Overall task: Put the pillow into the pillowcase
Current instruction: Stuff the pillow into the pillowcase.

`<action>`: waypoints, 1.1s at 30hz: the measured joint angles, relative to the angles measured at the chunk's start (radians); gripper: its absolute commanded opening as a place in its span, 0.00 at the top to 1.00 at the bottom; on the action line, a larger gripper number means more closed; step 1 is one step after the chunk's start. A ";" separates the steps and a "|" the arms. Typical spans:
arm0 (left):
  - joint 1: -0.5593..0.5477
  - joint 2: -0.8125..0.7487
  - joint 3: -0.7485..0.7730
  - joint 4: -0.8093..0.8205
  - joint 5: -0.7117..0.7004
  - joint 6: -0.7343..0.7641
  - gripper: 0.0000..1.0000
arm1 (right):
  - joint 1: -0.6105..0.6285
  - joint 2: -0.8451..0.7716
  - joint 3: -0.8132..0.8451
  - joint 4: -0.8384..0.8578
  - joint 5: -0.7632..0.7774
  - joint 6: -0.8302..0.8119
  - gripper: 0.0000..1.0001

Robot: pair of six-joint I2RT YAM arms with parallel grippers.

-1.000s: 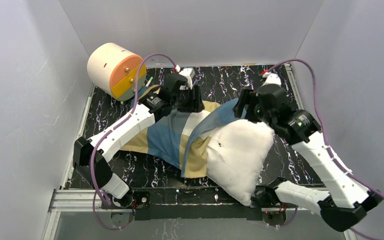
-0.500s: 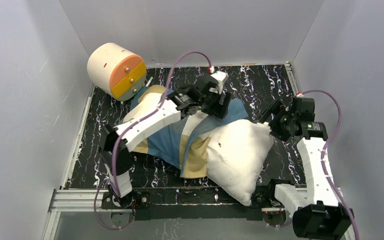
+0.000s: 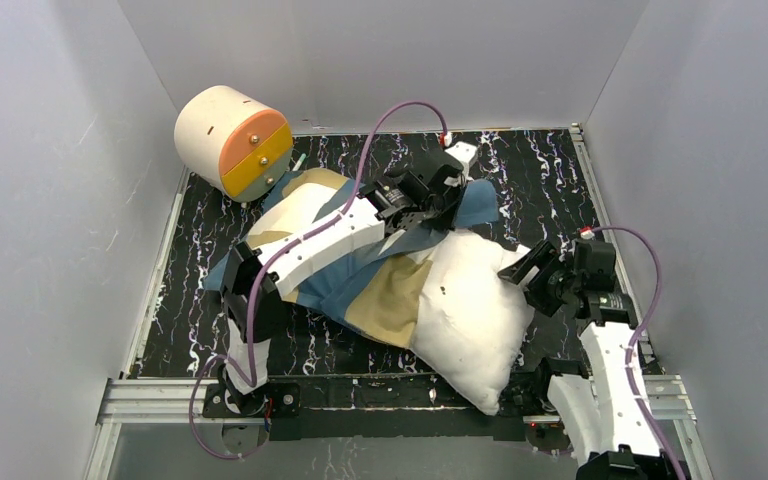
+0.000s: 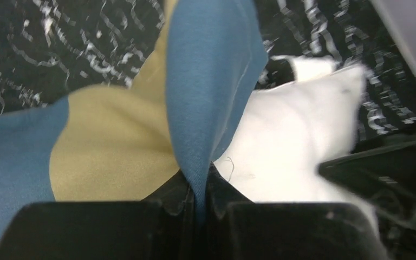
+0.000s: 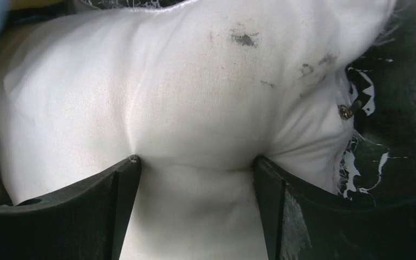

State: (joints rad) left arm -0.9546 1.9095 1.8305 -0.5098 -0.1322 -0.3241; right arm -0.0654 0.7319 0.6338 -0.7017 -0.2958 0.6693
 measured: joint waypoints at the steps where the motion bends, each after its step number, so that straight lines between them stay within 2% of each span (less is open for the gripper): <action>1: 0.001 0.000 0.024 0.001 0.019 -0.006 1.00 | 0.000 -0.017 -0.023 0.020 -0.014 0.010 0.26; 3: 0.002 -0.002 0.067 0.017 0.069 -0.035 1.00 | -0.002 -0.069 -0.092 0.079 -0.052 0.049 0.38; 9: -0.037 -0.015 0.073 0.099 0.173 -0.143 1.00 | -0.007 -0.170 -0.237 0.286 -0.153 0.201 0.57; 15: -0.134 -0.015 0.023 0.182 0.212 -0.230 1.00 | -0.007 -0.168 -0.256 0.411 -0.188 0.319 0.70; 21: -0.185 -0.014 -0.019 0.243 0.213 -0.291 1.00 | -0.007 -0.193 -0.264 0.444 -0.145 0.406 0.75; 25: -0.193 -0.014 -0.055 0.309 0.219 -0.336 1.00 | -0.007 -0.283 -0.297 0.436 -0.069 0.464 0.74; 26: -0.193 -0.014 -0.063 0.322 0.224 -0.343 0.97 | -0.007 -0.304 -0.304 0.434 -0.048 0.477 0.73; 28: -0.193 -0.014 -0.071 0.328 0.230 -0.349 0.83 | -0.006 -0.337 -0.305 0.418 -0.012 0.490 0.68; 30: -0.192 -0.014 -0.066 0.318 0.237 -0.346 0.72 | -0.006 -0.352 -0.304 0.409 0.014 0.492 0.59; 33: -0.182 -0.014 -0.029 0.239 0.241 -0.312 0.53 | -0.006 -0.330 -0.265 0.344 0.045 0.475 0.36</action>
State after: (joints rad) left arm -1.1370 1.8954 1.8015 -0.2707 0.1093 -0.6365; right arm -0.0719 0.4019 0.3691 -0.3573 -0.2512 1.1442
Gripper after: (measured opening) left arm 0.315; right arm 0.446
